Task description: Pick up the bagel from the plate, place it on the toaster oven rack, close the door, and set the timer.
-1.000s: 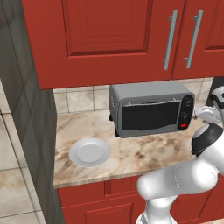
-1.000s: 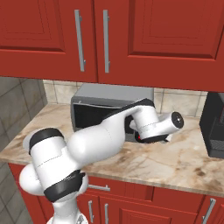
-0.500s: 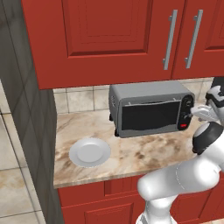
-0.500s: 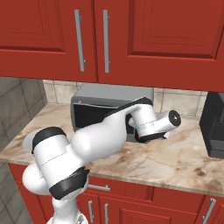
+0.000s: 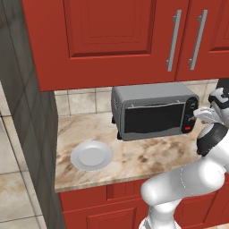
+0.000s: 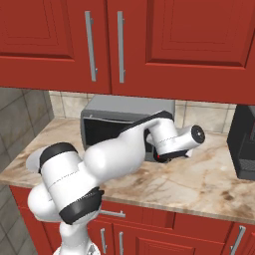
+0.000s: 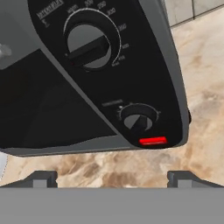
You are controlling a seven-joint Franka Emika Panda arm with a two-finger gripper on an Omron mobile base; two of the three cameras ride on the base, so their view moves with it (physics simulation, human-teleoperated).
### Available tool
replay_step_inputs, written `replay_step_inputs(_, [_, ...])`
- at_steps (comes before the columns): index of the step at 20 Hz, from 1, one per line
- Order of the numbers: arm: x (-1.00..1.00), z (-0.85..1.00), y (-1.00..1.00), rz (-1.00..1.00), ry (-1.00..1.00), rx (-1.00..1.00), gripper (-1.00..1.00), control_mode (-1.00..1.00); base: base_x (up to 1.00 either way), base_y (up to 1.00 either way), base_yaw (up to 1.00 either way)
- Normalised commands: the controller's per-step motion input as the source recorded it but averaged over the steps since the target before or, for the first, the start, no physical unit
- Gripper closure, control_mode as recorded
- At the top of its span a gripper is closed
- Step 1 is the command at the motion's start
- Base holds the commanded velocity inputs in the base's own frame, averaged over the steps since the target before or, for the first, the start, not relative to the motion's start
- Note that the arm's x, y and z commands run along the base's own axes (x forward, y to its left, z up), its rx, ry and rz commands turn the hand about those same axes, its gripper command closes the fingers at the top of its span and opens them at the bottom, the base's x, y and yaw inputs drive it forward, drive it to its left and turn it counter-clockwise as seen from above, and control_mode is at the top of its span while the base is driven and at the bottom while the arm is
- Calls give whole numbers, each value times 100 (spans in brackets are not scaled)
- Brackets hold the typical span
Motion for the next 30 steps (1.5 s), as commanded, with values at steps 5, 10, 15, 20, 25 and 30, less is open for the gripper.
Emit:
replay_step_inputs(5, [5, -5, 10, 0, 0, 0, -100, -100, 0, 0, 0])
replay_step_inputs(10, [18, -6, 15, 0, 0, 0, -100, -100, 0, 0, 0])
replay_step_inputs(15, [16, -9, 4, 0, 0, 0, -100, -100, 0, 0, 0])
replay_step_inputs(20, [1, -12, 0, 0, 0, 0, -100, -100, 0, 0, 0])
replay_step_inputs(25, [4, -13, 0, 0, 0, 0, -100, -100, 0, 0, 0])
replay_step_inputs(30, [20, -4, 0, 0, 0, 0, -100, -100, 0, 0, 0])
